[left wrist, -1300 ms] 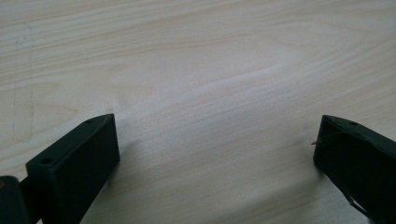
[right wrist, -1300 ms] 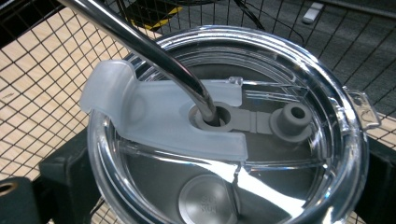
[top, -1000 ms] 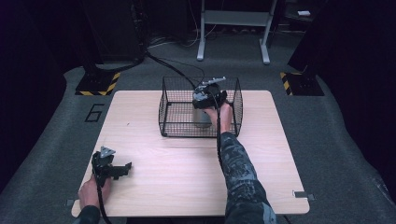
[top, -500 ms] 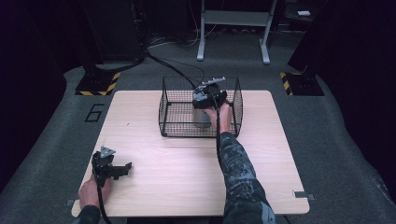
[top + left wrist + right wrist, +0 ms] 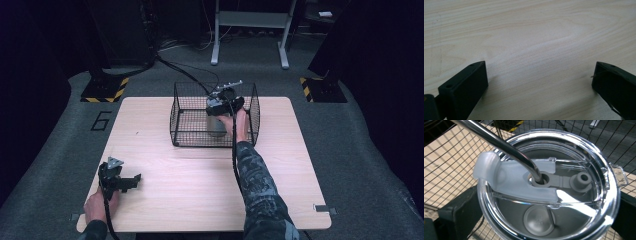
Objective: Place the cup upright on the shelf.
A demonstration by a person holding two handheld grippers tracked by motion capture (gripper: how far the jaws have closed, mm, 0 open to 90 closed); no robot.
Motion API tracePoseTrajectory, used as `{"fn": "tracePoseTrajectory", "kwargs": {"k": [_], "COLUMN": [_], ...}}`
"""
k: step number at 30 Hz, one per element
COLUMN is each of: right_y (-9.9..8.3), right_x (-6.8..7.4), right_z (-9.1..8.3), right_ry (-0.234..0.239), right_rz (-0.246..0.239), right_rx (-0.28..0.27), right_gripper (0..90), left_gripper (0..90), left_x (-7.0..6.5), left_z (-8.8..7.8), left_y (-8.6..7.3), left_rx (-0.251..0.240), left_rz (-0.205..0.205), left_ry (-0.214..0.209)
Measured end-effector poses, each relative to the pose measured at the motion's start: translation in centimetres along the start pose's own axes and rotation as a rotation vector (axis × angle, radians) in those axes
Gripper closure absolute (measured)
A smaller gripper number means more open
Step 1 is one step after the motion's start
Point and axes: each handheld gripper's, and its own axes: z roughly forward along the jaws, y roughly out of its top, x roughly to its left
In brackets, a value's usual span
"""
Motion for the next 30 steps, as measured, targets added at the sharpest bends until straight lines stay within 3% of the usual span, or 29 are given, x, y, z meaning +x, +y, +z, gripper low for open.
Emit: {"fn": "tracePoseTrajectory", "kwargs": {"k": [8,14,16,18,24,25,30], "right_y": [0.1,0.0,-0.1,-0.5,-2.1,-2.4,-4.6], "right_x": [0.2,0.5,0.6,0.7,0.7,0.7,0.5], "right_z": [-2.7,-5.8,-7.0,-8.3,-11.5,-12.0,-14.3], "right_ry": [-0.013,0.003,-0.004,-0.004,-0.01,-0.005,-0.003], "right_rz": [-0.027,-0.04,-0.068,-0.079,-0.126,-0.127,-0.131], "right_rx": [0.016,0.013,0.008,0.005,-0.015,-0.016,-0.039], "right_gripper": [0.0,0.0,0.0,0.0,0.0,0.0,0.0], "left_gripper": [0.2,0.2,0.2,0.2,0.2,0.2,0.2], "left_x": [0.0,0.0,0.0,0.1,0.0,0.0,0.0], "left_z": [0.0,0.1,0.1,0.0,0.1,0.0,0.1], "left_y": [0.0,0.0,0.0,0.0,0.0,0.0,0.0], "left_rx": [-0.002,-0.01,-0.011,-0.001,-0.011,-0.001,-0.011], "left_rz": [-0.003,-0.005,-0.004,0.008,-0.006,0.007,-0.004], "left_ry": [-0.002,0.002,0.002,0.001,0.003,0.001,0.002]}}
